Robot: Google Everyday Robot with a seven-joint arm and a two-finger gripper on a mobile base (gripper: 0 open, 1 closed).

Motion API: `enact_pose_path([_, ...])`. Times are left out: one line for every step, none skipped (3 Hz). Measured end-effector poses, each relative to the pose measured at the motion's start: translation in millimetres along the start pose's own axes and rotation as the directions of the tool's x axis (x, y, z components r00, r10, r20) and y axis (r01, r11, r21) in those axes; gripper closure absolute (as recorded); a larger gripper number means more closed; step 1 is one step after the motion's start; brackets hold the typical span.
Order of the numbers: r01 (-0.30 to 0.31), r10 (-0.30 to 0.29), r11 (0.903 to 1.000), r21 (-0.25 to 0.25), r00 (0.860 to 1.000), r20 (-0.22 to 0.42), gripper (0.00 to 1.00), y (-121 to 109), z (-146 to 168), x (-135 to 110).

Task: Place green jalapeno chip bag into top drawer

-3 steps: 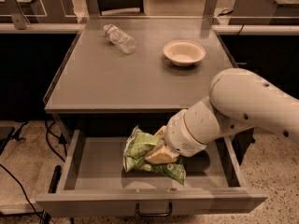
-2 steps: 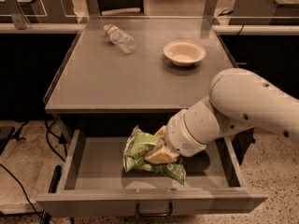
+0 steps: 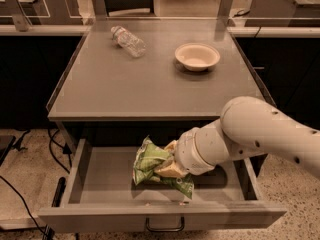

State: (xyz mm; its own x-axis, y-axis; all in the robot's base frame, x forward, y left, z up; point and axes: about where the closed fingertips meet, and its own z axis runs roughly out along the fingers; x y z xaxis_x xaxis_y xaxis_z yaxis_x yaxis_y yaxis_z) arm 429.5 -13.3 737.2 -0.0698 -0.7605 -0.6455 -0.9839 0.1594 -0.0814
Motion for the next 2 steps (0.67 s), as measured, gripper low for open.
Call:
enact_pose_path([0.015, -0.015, 0.9998, 0.011, 0.999, 0.029, 1.0, -8.2, 19.3, 8.8])
enact_pose_path([0.03, -0.03, 0.9996, 0.0, 0.998, 0.051, 1.0, -13.0, 37.1, 13.2])
